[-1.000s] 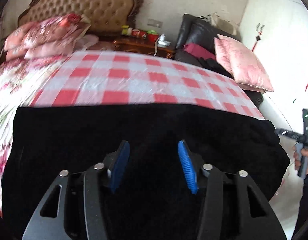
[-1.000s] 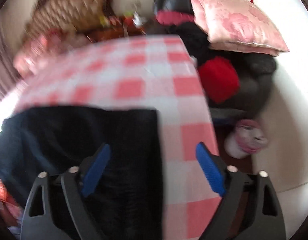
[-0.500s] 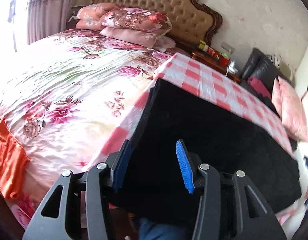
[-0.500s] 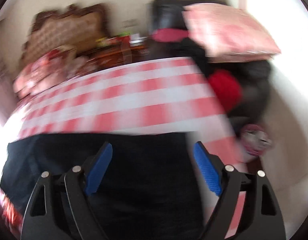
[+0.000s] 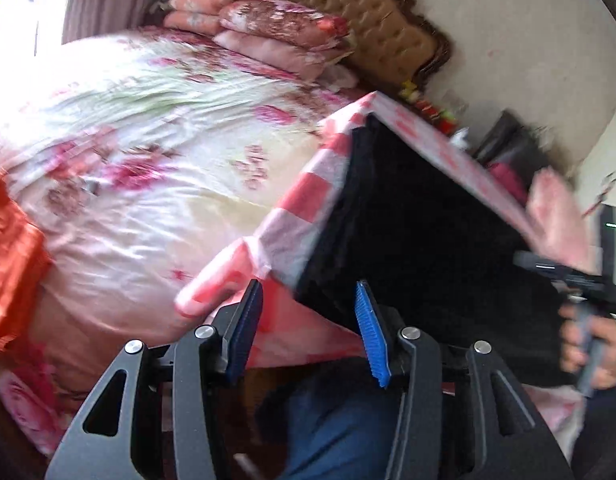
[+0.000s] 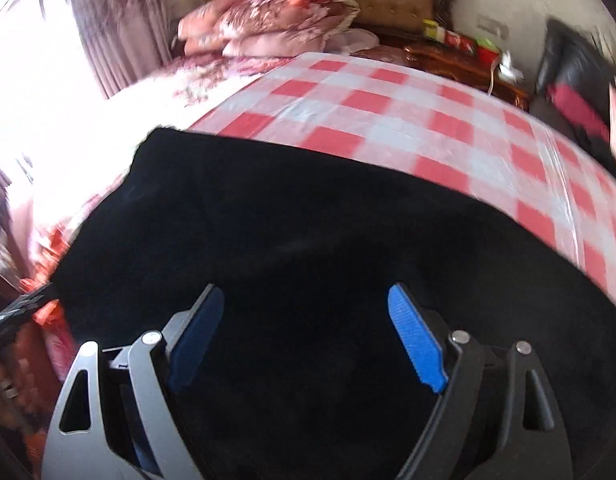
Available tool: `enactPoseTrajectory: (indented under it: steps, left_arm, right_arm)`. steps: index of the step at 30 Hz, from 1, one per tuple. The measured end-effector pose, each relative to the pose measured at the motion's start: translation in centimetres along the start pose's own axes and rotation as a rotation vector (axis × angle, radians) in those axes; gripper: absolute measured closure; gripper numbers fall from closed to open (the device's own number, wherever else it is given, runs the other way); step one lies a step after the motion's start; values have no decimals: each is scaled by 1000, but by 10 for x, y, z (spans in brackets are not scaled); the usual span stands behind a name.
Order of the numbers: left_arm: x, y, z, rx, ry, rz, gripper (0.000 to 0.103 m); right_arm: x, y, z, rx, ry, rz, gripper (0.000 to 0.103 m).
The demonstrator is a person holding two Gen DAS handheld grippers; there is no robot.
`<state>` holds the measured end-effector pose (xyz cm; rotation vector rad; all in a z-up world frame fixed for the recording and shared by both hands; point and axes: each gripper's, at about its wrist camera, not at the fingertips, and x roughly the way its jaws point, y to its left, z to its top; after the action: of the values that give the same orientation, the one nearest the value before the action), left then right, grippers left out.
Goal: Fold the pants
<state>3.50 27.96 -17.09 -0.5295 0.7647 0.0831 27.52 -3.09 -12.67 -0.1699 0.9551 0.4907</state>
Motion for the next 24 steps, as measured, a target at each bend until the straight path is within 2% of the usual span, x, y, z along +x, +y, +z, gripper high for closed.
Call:
enactPoseTrajectory:
  steps: [3, 6, 10, 12, 16, 20, 24]
  left_arm:
    - [-2, 4, -8, -65, 20, -117, 57]
    - [8, 13, -14, -185, 53, -233, 57]
    - [17, 16, -13, -261, 62, -331, 58]
    - [16, 12, -7, -244, 39, -342, 58]
    - [14, 3, 1, -199, 1, -349, 58]
    - [26, 14, -5, -298, 34, -342, 58]
    - [29, 28, -11, -390, 38, -413, 60]
  right_arm:
    - [16, 17, 8, -13, 26, -42, 18]
    - [34, 21, 6, -25, 70, -83, 18]
    - [38, 17, -1, -11, 58, -93, 18]
    - [43, 15, -2, -5, 50, -95, 13]
    - [42, 12, -4, 1, 41, -98, 11]
    - [42, 11, -4, 2, 38, -94, 10]
    - [41, 10, -4, 2, 35, -94, 10]
